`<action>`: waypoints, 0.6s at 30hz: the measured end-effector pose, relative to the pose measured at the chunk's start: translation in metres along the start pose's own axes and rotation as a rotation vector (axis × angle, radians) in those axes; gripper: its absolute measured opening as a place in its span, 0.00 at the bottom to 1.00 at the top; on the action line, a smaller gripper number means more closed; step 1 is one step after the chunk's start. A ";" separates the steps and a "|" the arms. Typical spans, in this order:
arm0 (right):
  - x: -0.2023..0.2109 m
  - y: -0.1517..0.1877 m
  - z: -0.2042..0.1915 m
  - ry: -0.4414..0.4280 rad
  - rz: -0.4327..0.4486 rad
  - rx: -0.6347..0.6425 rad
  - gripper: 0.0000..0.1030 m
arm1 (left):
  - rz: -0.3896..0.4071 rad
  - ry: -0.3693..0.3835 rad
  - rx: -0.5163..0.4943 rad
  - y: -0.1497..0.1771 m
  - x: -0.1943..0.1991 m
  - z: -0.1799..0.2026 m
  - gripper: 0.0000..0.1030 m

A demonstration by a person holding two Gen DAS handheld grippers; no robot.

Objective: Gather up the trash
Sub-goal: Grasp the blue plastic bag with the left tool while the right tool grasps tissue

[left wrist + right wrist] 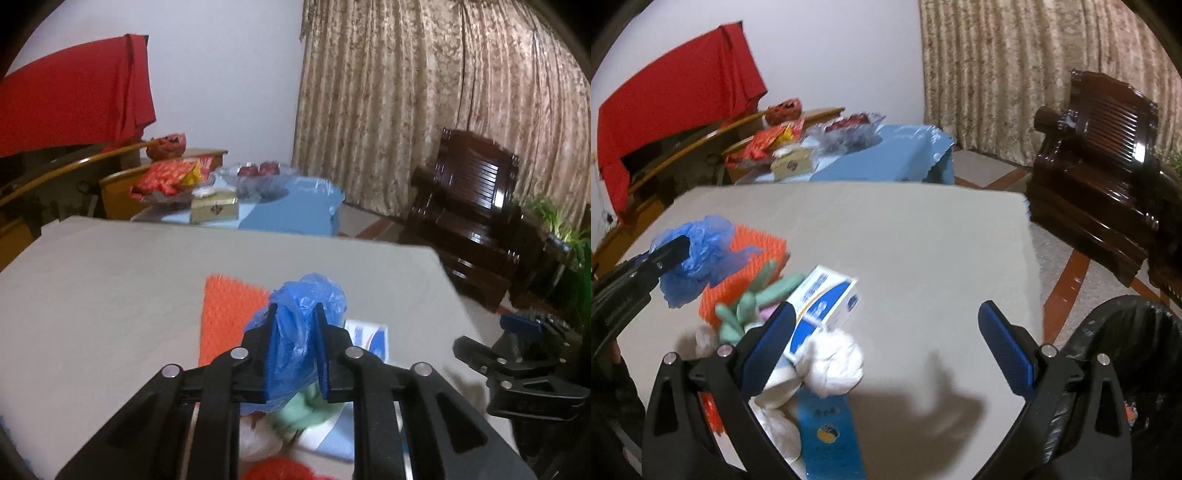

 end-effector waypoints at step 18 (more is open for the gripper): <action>-0.054 0.040 -0.037 -0.138 -0.176 0.053 0.38 | -0.051 0.005 0.015 0.025 -0.010 -0.007 0.17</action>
Point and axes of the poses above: each gripper's, at about its wrist camera, not at the fingertips, and x roughly against the way its jaws point, z to its right, y to its underside, the point moved 9 cm from there along -x, roughly the way its jaws point, and after that the axes turned 7 degrees about -z, right-handed, at the moved point
